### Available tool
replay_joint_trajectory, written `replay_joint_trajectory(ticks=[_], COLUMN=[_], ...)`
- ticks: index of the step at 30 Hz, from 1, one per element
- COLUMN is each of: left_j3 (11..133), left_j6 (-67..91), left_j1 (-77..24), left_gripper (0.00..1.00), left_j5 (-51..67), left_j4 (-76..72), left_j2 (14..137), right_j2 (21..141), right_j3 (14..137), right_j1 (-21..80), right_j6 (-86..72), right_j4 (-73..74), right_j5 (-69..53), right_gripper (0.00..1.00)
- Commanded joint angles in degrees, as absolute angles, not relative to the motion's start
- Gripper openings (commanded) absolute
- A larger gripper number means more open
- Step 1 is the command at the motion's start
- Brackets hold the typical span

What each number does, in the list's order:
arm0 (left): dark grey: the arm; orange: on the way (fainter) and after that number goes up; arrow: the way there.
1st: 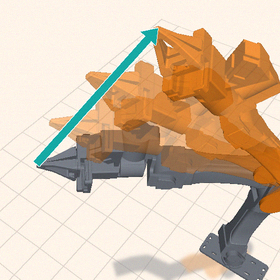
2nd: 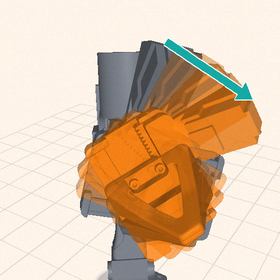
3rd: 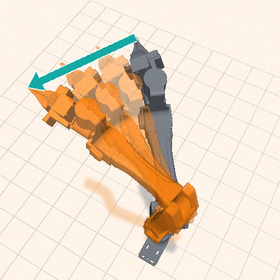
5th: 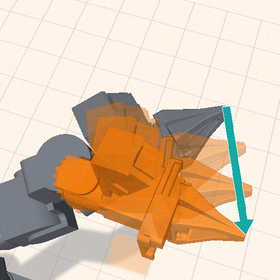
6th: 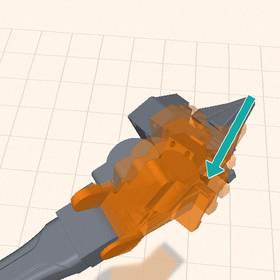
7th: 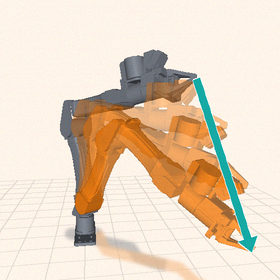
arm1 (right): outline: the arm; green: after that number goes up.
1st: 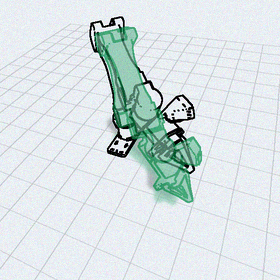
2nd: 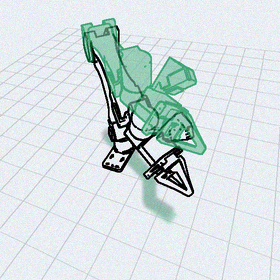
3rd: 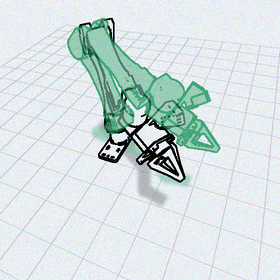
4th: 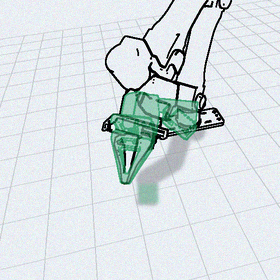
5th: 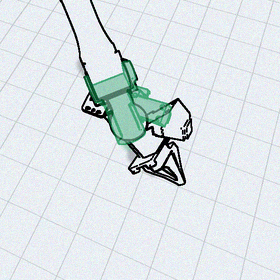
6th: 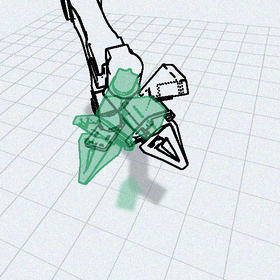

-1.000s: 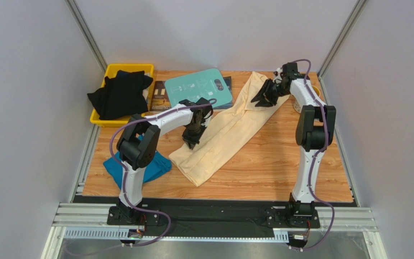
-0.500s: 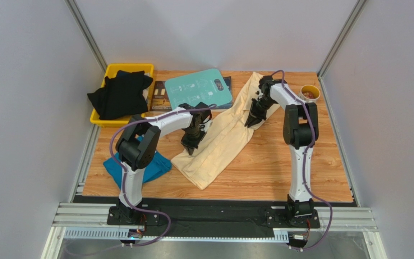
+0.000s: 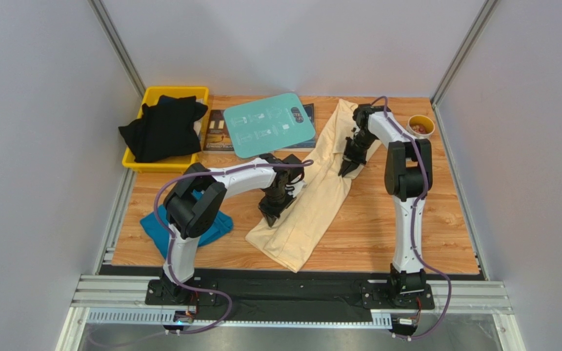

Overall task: Fold and stack the t-shirts
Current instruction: Rotate the tshirt 60 degrees

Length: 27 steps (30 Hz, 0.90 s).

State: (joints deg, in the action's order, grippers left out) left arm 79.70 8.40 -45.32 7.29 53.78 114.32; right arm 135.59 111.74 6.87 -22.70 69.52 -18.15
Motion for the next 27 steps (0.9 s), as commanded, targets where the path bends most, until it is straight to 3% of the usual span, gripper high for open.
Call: replay_joint_trajectory(ticks=[1,4,17,27], left_j3=[84.02,86.13,91.23,90.44], left_j6=[6.5,6.42,10.28,15.02], left_j1=[-46.14,-46.14,-47.11,-51.24], left_gripper=[0.0,0.0,0.0,0.0], left_j5=[9.75,10.63,14.77,13.89], left_j4=[55.55,55.63,56.6,57.74], left_j2=[116.63,117.42,122.43,123.05], right_j2=[135.79,135.79,141.15,143.09], right_j3=[110.56,112.49,128.66,127.19], right_j1=[4.22,3.25,1.58,1.58], right_j6=[-22.67,-22.06,-21.53,-20.3], right_j4=[70.57,71.8,74.89,73.83], right_j5=[-7.39,-5.63,-8.52,-13.62], right_gripper=[0.04,0.08,0.08,0.16])
